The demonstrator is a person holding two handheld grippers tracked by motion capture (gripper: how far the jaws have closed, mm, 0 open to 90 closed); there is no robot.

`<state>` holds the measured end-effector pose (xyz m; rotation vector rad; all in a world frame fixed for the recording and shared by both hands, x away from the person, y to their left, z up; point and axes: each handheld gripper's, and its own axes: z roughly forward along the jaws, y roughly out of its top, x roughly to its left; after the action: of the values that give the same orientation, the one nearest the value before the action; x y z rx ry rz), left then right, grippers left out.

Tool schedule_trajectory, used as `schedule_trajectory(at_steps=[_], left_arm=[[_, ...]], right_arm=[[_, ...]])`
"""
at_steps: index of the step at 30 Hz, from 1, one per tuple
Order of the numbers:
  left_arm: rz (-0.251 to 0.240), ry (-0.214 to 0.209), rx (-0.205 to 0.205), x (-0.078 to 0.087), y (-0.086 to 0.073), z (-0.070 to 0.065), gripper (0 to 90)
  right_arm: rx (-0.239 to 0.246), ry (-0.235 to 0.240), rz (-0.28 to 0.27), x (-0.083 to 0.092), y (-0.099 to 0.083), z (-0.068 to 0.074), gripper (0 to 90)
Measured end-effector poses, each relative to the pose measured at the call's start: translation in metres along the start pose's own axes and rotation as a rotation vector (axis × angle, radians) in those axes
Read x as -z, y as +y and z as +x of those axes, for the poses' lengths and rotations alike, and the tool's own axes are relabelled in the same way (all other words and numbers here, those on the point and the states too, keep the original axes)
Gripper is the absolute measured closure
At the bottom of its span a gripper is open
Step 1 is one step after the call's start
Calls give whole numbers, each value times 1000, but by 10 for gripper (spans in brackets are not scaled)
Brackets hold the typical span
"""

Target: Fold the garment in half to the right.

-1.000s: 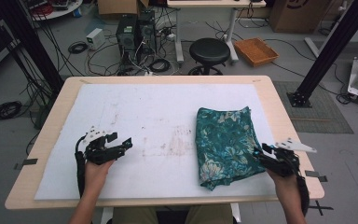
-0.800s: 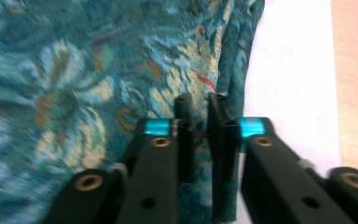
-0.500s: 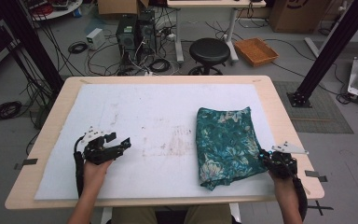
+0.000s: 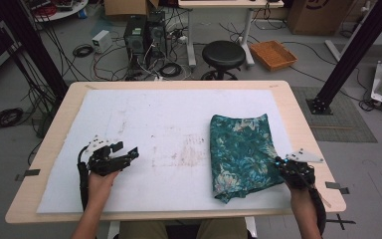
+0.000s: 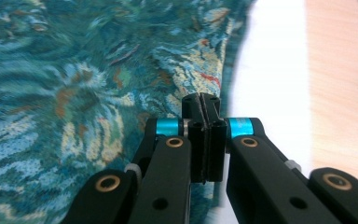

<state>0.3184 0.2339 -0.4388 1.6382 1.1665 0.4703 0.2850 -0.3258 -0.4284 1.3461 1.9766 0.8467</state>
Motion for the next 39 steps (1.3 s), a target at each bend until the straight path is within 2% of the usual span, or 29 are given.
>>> schedule_trajectory(at_steps=[1,3,5,6,7,10,11,12,15,16,18,21,23,26,27,29,31,33,35,37,39], left_arm=[[-1,0,3,0,0,0,287],[-2,0,3,0,0,0,287],[1,-1,0,0,0,0,287],[1,-1,1,0,0,1,287],[2,-1,1,0,0,0,287],[-2,3,5,1,0,1,287],[-3,1,6,1,0,1,287],[-3,2,5,0,0,1,287],[3,3,1,0,0,1,287],[3,6,3,0,0,1,287],[1,8,-2,-1,0,1,287],[1,11,-5,-1,0,1,287],[3,11,-9,0,0,0,287],[8,11,-11,0,0,1,287],[6,10,-10,-1,0,1,287],[6,10,-8,-1,0,1,287],[5,10,-9,-1,0,2,287],[9,13,-9,-1,0,3,287],[9,12,-5,-1,0,4,287],[7,14,-4,0,0,4,287],[7,11,-6,0,-1,4,287]], right_arm=[[0,-25,2,1,0,-4,900],[-25,-35,14,1,-2,-10,900],[-59,12,67,-7,-8,-14,900],[-59,10,75,-9,-9,-13,899],[-55,8,75,-12,-12,-12,870],[-88,-14,60,-12,-13,-12,754],[-97,-24,47,-10,-10,-13,694],[-103,-29,36,-8,-8,-13,671],[-111,-24,-39,-2,11,-13,529],[-109,-14,-67,-2,19,-12,503],[-93,42,-109,-6,35,-7,493],[-63,134,-138,-22,61,9,481],[-31,193,-137,-37,79,22,482],[12,258,-88,-65,103,42,484],[37,273,-56,-78,112,51,504],[74,289,-4,-99,124,64,537],[91,298,40,-117,132,74,572],[114,321,68,-135,139,85,621],[150,305,106,-152,142,95,655],[164,272,153,-167,143,100,655],[146,264,141,-174,144,101,654]])
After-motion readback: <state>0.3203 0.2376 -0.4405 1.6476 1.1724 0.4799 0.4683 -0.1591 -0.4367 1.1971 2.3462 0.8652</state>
